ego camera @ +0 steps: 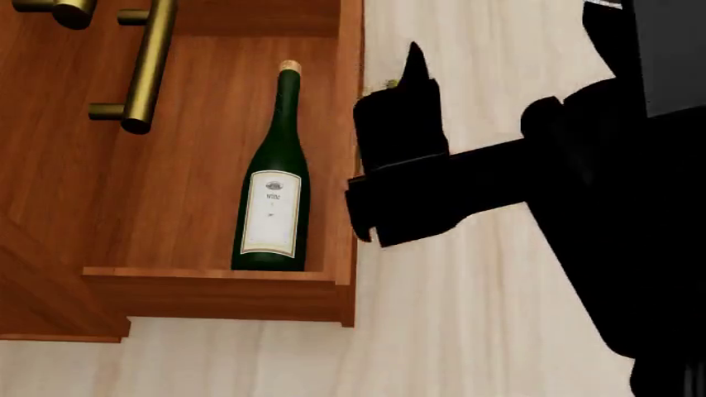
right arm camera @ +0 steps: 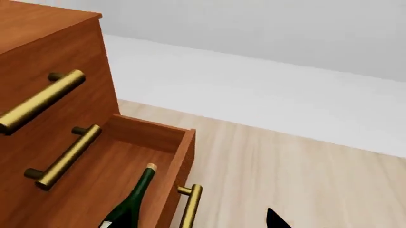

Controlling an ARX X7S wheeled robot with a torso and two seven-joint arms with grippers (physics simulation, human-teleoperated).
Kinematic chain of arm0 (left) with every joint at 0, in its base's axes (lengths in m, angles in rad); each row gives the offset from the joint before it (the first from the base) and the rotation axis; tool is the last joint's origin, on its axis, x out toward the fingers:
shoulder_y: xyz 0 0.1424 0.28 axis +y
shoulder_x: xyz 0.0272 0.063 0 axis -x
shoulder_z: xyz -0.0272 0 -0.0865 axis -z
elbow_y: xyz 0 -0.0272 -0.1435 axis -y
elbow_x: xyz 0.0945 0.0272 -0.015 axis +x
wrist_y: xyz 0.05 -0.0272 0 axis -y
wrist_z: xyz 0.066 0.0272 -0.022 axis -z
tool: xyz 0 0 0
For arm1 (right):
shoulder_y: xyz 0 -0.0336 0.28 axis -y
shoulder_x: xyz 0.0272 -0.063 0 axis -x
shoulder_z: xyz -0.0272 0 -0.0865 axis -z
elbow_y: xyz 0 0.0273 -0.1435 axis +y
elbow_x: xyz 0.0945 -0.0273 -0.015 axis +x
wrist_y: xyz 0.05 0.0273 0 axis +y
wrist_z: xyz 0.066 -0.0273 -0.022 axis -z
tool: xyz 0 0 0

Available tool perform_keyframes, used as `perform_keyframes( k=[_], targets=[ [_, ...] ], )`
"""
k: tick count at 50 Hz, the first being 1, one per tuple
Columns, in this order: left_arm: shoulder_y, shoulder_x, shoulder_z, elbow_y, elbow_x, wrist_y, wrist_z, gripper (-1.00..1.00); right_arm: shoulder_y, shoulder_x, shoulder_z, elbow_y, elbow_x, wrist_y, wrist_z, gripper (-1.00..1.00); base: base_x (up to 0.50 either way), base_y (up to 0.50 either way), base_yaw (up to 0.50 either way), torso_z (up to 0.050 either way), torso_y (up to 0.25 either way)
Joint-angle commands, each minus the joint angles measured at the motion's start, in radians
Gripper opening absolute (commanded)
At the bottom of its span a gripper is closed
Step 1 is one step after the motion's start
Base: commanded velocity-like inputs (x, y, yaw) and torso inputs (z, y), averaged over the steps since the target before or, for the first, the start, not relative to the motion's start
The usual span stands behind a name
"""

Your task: Put the wine bottle in the bottom drawer of the cabinet.

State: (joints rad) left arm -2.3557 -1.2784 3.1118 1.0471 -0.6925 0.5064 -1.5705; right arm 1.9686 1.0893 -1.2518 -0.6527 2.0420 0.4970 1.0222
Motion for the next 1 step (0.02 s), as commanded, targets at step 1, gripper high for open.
perform_keyframes(
  k=[1],
  targets=[
    [0.0,-0.014,-0.007,0.0,0.0,-0.009,0.0,1.0,-0.014,0.135,0.03,-0.194,-0.029,-0.023,0.065,1.0,0.0,0.0,0.0,0.0,0.0]
  ],
)
